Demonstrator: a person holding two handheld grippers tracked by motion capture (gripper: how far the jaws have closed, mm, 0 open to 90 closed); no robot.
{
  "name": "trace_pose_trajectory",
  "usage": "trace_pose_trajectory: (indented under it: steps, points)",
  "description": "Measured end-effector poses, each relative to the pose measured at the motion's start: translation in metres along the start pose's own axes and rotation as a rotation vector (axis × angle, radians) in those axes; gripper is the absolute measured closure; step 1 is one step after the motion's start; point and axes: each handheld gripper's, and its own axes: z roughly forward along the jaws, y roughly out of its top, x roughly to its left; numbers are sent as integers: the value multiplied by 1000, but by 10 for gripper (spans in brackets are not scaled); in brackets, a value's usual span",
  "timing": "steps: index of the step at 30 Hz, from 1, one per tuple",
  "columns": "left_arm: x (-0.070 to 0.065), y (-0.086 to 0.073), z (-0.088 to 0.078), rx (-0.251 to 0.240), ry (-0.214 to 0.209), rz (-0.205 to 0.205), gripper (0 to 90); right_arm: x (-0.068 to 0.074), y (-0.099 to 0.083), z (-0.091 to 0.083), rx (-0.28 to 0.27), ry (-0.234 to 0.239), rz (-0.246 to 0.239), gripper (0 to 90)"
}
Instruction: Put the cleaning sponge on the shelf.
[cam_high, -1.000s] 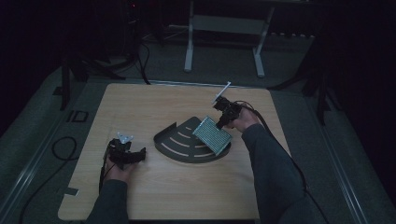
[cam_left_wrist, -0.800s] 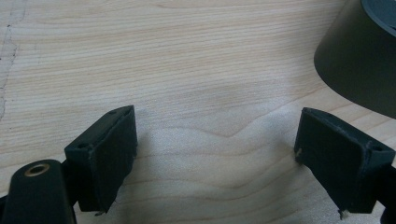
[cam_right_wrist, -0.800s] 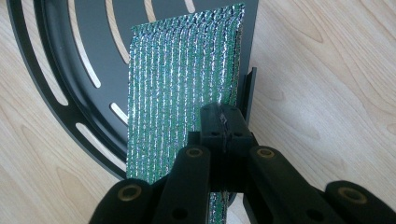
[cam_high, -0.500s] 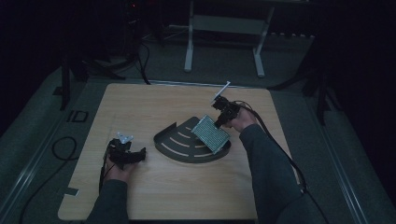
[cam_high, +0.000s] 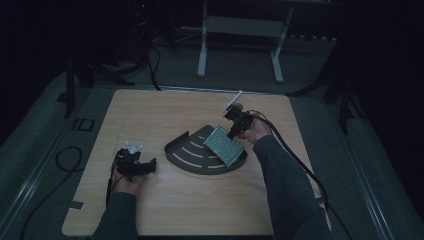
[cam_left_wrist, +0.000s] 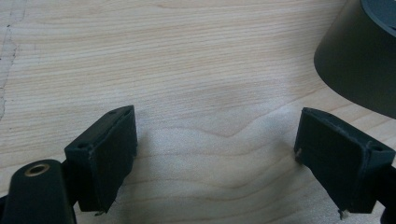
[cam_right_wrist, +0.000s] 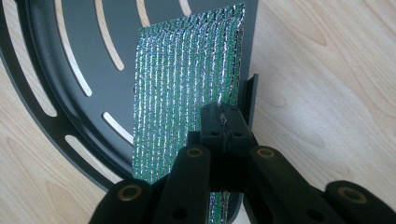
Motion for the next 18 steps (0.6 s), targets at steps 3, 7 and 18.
trace_pose_trajectory:
  steps: [3, 7, 18]
  points:
    - [0, 0, 0, 0, 0, 0, 136, 1, -1, 3, 6, -4, 2, 896]
    - [0, 0, 0, 0, 0, 0, 136, 0, -4, 8, 10, -1, 7, 896]
    - [0, 0, 0, 0, 0, 0, 136, 3, -6, 18, 33, -44, -7, 896]
